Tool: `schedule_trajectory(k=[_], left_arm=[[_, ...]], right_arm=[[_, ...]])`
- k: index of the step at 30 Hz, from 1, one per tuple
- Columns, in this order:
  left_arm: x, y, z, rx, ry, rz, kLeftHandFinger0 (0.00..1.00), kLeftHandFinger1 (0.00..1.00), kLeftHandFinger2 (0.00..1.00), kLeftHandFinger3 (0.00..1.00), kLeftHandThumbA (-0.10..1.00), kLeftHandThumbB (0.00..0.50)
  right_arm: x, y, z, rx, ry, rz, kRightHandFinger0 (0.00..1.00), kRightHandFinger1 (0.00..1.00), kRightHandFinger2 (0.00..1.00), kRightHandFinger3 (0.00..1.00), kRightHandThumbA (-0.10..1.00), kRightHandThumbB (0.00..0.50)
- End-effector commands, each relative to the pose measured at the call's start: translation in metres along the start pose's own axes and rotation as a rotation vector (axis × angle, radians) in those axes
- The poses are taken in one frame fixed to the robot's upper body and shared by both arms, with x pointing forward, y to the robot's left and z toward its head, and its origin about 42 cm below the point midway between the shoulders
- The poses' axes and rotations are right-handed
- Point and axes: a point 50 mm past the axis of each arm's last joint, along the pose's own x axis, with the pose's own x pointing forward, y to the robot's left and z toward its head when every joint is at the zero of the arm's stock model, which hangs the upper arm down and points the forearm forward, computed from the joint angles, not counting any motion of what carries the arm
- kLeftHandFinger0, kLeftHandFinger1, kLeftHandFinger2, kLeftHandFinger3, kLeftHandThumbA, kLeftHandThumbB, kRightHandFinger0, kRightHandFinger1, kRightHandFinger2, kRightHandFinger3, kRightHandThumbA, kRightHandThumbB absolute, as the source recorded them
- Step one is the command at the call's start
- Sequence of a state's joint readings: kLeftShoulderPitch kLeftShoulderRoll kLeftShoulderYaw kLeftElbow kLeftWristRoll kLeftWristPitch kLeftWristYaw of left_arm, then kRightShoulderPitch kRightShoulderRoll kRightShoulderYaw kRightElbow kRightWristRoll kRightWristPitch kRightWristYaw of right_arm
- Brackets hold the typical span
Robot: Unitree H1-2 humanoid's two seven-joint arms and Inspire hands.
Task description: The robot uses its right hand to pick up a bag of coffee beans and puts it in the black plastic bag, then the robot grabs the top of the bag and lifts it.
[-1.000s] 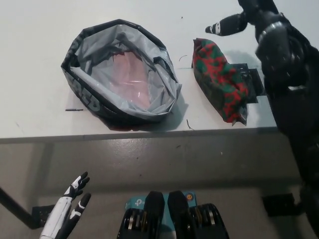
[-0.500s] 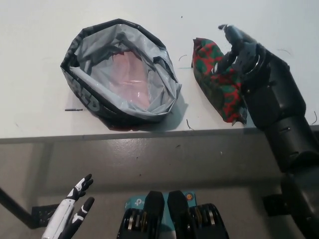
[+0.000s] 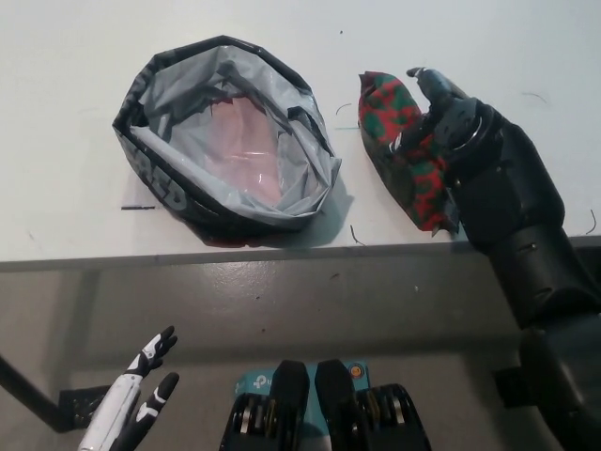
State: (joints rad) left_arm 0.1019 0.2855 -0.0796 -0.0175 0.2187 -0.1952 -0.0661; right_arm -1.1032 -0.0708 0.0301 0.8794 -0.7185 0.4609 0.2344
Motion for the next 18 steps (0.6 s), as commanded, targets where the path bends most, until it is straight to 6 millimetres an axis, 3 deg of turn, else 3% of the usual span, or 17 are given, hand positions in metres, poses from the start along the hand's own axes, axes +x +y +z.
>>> schedule_trajectory(k=[1, 9, 18], left_arm=[[0.001, 0.012, 0.008, 0.04, -0.06, -0.001, 1.0, 1.0, 1.0, 1.0, 1.0, 0.222], [0.001, 0.01, 0.007, 0.027, -0.062, 0.001, 1.0, 1.0, 1.0, 1.0, 1.0, 0.213], [0.0, 0.01, 0.004, 0.036, -0.064, 0.001, 1.0, 1.0, 1.0, 1.0, 1.0, 0.183]], right_arm=[[-0.001, -0.014, 0.024, 0.068, -0.032, -0.068, 1.0, 1.0, 1.0, 1.0, 1.0, 0.5], [0.004, -0.007, 0.017, 0.077, 0.003, -0.049, 1.0, 1.0, 1.0, 1.0, 1.0, 0.5], [0.003, -0.039, 0.03, 0.086, -0.013, -0.128, 1.0, 1.0, 1.0, 1.0, 1.0, 0.5]])
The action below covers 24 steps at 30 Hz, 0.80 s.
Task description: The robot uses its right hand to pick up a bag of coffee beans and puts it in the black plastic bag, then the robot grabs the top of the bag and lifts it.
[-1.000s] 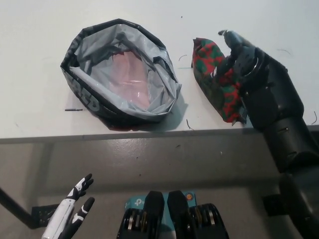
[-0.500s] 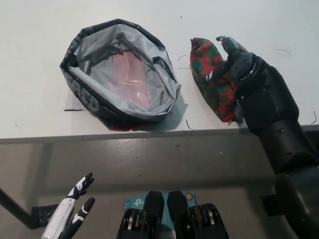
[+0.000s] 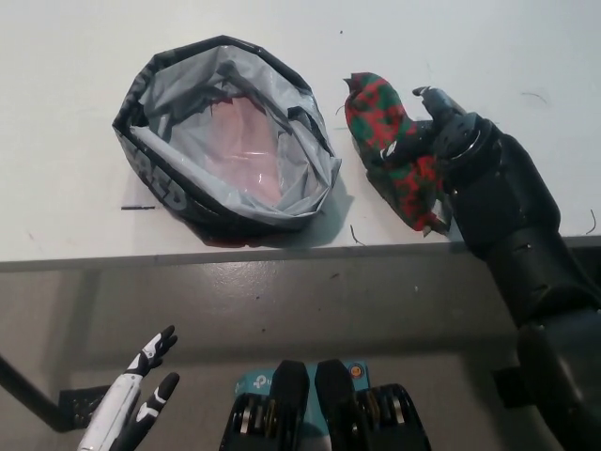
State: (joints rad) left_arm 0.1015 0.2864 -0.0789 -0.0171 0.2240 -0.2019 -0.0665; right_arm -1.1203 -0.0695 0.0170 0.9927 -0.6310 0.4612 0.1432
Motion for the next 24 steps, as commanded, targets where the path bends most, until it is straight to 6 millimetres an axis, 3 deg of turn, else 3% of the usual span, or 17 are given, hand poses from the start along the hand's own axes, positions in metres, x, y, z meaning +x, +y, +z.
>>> schedule_trajectory(k=[1, 5, 9, 19, 24], left_arm=[[0.0, 0.009, 0.003, 0.03, -0.059, 0.0, 1.0, 1.0, 1.0, 1.0, 1.0, 0.18], [-0.001, 0.01, 0.005, 0.032, -0.049, -0.001, 1.0, 1.0, 1.0, 1.0, 1.0, 0.171], [-0.001, 0.009, 0.006, 0.035, -0.044, -0.002, 1.0, 1.0, 1.0, 1.0, 1.0, 0.179], [-0.002, 0.01, 0.006, 0.021, -0.053, -0.002, 1.0, 1.0, 1.0, 1.0, 1.0, 0.217], [0.001, 0.012, 0.007, 0.031, -0.05, -0.007, 1.0, 1.0, 1.0, 1.0, 1.0, 0.22]], right_arm=[[-0.01, -0.049, 0.051, -0.006, -0.089, -0.136, 1.0, 1.0, 1.0, 1.0, 1.0, 0.5], [-0.014, -0.061, 0.06, -0.027, -0.112, -0.16, 1.0, 1.0, 1.0, 1.0, 1.0, 0.499], [-0.016, -0.06, 0.06, -0.002, -0.126, -0.151, 1.0, 1.0, 1.0, 1.0, 1.0, 0.498], [0.001, -0.002, 0.018, 0.038, -0.007, -0.025, 1.0, 1.0, 1.0, 1.0, 1.0, 0.5], [0.003, -0.001, 0.017, 0.064, -0.001, -0.018, 1.0, 1.0, 1.0, 1.0, 1.0, 0.495]])
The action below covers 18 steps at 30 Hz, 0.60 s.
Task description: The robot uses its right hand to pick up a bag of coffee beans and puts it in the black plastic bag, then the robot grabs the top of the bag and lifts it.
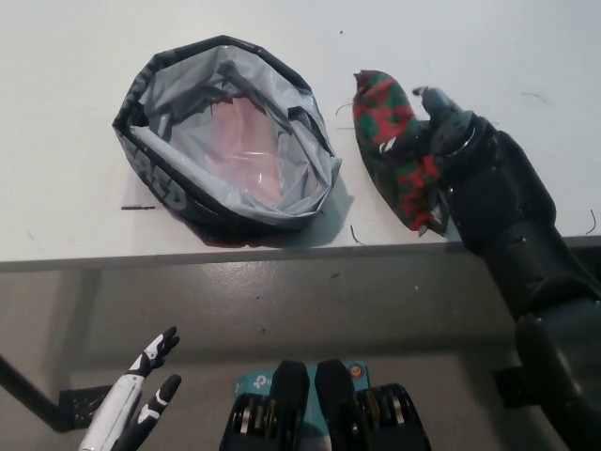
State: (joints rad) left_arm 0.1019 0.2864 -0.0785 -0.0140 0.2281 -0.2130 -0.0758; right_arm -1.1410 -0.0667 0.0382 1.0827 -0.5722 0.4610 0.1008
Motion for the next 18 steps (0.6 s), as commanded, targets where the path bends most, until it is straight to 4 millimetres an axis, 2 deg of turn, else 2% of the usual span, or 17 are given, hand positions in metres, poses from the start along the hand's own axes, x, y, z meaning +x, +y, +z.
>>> schedule_trajectory(k=[1, 10, 16, 18], left_arm=[[0.002, 0.012, 0.006, 0.025, -0.04, 0.002, 1.0, 1.0, 1.0, 1.0, 1.0, 0.221], [0.002, 0.011, 0.007, 0.03, -0.034, -0.007, 1.0, 1.0, 1.0, 1.0, 0.98, 0.229], [0.005, 0.013, 0.007, 0.027, -0.05, -0.008, 1.0, 1.0, 1.0, 1.0, 0.97, 0.223], [0.005, 0.013, 0.007, 0.025, -0.058, -0.004, 1.0, 1.0, 1.0, 1.0, 0.95, 0.222]], right_arm=[[-0.004, -0.011, 0.026, 0.041, -0.05, -0.036, 1.0, 1.0, 1.0, 1.0, 1.0, 0.496], [-0.006, -0.008, 0.024, 0.062, -0.073, -0.021, 1.0, 1.0, 1.0, 1.0, 1.0, 0.5], [0.005, 0.013, -0.005, 0.098, -0.013, 0.045, 1.0, 1.0, 1.0, 1.0, 1.0, 0.5], [0.008, 0.028, -0.018, 0.039, 0.033, 0.069, 1.0, 1.0, 1.0, 1.0, 0.97, 0.498]])
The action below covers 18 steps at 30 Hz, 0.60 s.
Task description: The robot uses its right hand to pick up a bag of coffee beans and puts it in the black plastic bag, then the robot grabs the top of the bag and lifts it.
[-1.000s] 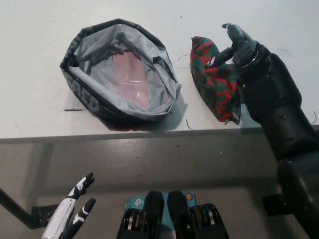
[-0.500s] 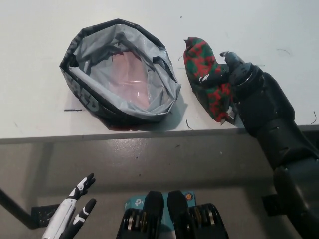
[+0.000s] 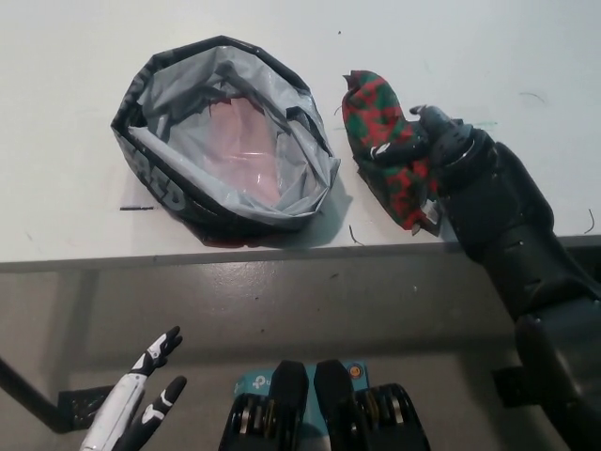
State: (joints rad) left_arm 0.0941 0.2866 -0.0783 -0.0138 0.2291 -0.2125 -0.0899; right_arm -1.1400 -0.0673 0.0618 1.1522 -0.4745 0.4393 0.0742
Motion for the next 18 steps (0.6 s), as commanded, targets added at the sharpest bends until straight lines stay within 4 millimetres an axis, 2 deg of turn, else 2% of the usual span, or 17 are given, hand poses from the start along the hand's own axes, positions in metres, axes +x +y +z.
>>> schedule_trajectory(k=[1, 2, 3, 4, 5, 6, 7, 8, 9, 10, 11, 12, 13, 15, 16, 17, 18], left_arm=[[0.002, 0.013, 0.005, 0.02, -0.053, 0.009, 1.0, 1.0, 1.0, 1.0, 0.95, 0.222], [0.002, 0.013, 0.005, 0.018, -0.054, 0.008, 1.0, 1.0, 1.0, 1.0, 0.95, 0.222], [0.002, 0.012, 0.006, 0.016, -0.054, 0.008, 1.0, 1.0, 1.0, 1.0, 0.95, 0.222], [0.003, 0.012, 0.006, 0.015, -0.055, 0.009, 1.0, 1.0, 1.0, 1.0, 0.95, 0.226], [0.003, 0.012, 0.006, 0.015, -0.054, 0.009, 1.0, 1.0, 1.0, 1.0, 0.95, 0.226], [0.003, 0.012, 0.006, 0.014, -0.054, 0.01, 1.0, 1.0, 1.0, 1.0, 0.95, 0.226], [0.004, 0.013, 0.007, 0.017, -0.056, 0.011, 1.0, 1.0, 1.0, 1.0, 0.96, 0.228], [0.005, 0.013, 0.008, 0.019, -0.057, 0.012, 1.0, 1.0, 1.0, 1.0, 0.96, 0.228], [0.006, 0.014, 0.008, 0.019, -0.058, 0.013, 1.0, 1.0, 1.0, 1.0, 0.96, 0.228], [0.006, 0.014, 0.008, 0.019, -0.059, 0.013, 1.0, 1.0, 1.0, 1.0, 0.96, 0.228], [0.007, 0.015, 0.008, 0.021, -0.063, 0.012, 1.0, 1.0, 1.0, 1.0, 0.97, 0.22], [0.008, 0.015, 0.008, 0.021, -0.065, 0.011, 1.0, 1.0, 1.0, 1.0, 0.97, 0.224], [0.009, 0.015, 0.007, 0.021, -0.065, 0.011, 1.0, 1.0, 1.0, 1.0, 0.97, 0.224], [0.009, 0.015, 0.007, 0.014, -0.069, 0.012, 1.0, 1.0, 1.0, 1.0, 0.96, 0.222], [0.01, 0.016, 0.007, 0.014, -0.073, 0.014, 1.0, 1.0, 1.0, 1.0, 0.96, 0.22], [0.01, 0.016, 0.007, 0.014, -0.076, 0.015, 1.0, 1.0, 1.0, 1.0, 0.96, 0.215], [0.011, 0.016, 0.007, 0.014, -0.078, 0.015, 1.0, 1.0, 1.0, 1.0, 0.96, 0.215]], right_arm=[[0.005, 0.02, -0.01, -0.057, 0.031, 0.022, 1.0, 1.0, 1.0, 1.0, 0.97, 0.5], [0.005, 0.022, -0.014, -0.08, 0.052, 0.019, 1.0, 1.0, 1.0, 1.0, 0.86, 0.494], [0.006, 0.026, -0.018, -0.106, 0.082, 0.021, 0.8, 1.0, 1.0, 1.0, 0.74, 0.468], [0.006, 0.028, -0.022, -0.133, 0.102, 0.021, 0.38, 0.75, 1.0, 1.0, 0.55, 0.449], [0.007, 0.03, -0.024, -0.148, 0.111, 0.021, 0.38, 0.75, 1.0, 1.0, 0.55, 0.449], [0.007, 0.031, -0.026, -0.165, 0.119, 0.02, 0.25, 0.6, 1.0, 1.0, 0.5, 0.448], [0.008, 0.035, -0.031, -0.224, 0.124, 0.015, 0.75, 1.0, 1.0, 1.0, 0.32, 0.403], [0.008, 0.036, -0.034, -0.243, 0.123, 0.013, 0.89, 1.0, 1.0, 1.0, 0.3, 0.395], [0.008, 0.036, -0.034, -0.241, 0.12, 0.014, 1.0, 1.0, 1.0, 1.0, 0.3, 0.366], [0.008, 0.036, -0.035, -0.241, 0.118, 0.016, 1.0, 1.0, 1.0, 1.0, 0.3, 0.366], [0.009, 0.036, -0.038, -0.226, 0.111, 0.02, 0.72, 0.8, 0.82, 1.0, 0.25, 0.327], [0.01, 0.035, -0.041, -0.194, 0.096, 0.02, 0.5, 0.71, 0.73, 0.89, 0.2, 0.311], [0.01, 0.034, -0.042, -0.187, 0.093, 0.019, 0.5, 0.71, 0.73, 0.89, 0.2, 0.311], [0.01, 0.034, -0.046, -0.151, 0.1, 0.014, 0.05, 0.3, 0.47, 0.87, 0.18, 0.281], [0.011, 0.033, -0.047, -0.128, 0.099, 0.008, 0.06, 0.32, 0.45, 0.85, 0.15, 0.264], [0.011, 0.032, -0.048, -0.104, 0.098, 0.009, 0.01, 0.14, 0.33, 0.86, 0.11, 0.247], [0.011, 0.031, -0.049, -0.072, 0.096, 0.012, 0.0, 0.05, 0.25, 0.85, 0.07, 0.234]])
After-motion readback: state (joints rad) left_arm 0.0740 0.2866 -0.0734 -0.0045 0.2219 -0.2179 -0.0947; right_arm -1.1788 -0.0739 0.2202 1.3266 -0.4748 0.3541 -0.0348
